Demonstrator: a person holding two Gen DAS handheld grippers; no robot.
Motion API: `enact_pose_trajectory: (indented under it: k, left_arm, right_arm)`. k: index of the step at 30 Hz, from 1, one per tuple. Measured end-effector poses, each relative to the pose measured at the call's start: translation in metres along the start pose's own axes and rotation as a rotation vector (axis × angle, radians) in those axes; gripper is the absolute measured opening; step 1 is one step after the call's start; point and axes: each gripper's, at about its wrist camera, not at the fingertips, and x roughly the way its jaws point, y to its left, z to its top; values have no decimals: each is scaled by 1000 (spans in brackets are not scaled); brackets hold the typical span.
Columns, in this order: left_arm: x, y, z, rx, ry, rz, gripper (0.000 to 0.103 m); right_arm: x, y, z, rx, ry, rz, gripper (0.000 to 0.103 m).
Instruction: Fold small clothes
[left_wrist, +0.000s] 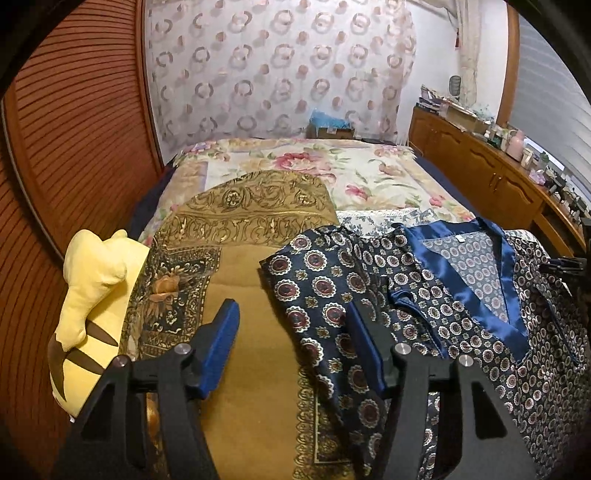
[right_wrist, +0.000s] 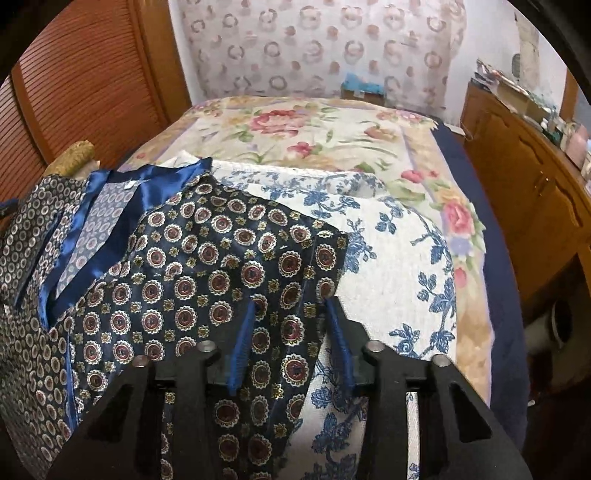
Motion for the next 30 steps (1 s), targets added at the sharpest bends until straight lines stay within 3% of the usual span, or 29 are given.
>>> enact_pose_trajectory:
  k: [1,3,9,17,23,30]
  left_arm:
    - [1,1,-1,-2,6,-4,60]
    - [4,4,0,-6,12,-13,60]
    - [4,7,5,-13,22,-44,60]
    - [13,11,11,-36,49,-82,54]
    - [15,10,13,-49,54,-116,39]
    - [17,10,16,-53,59,-84,37]
  right_arm:
    - [0,1,0,-3,-1,10,13]
    - [0,2,1,-6,-7,37,5]
    - [-23,-11,4,38,-126,-59,0]
    - [-12,-21,3,67,-95,-70,0]
    - [-11,-25,1,75,-75,-46,0]
    - [-4,-26,1,82,-42,-45,23]
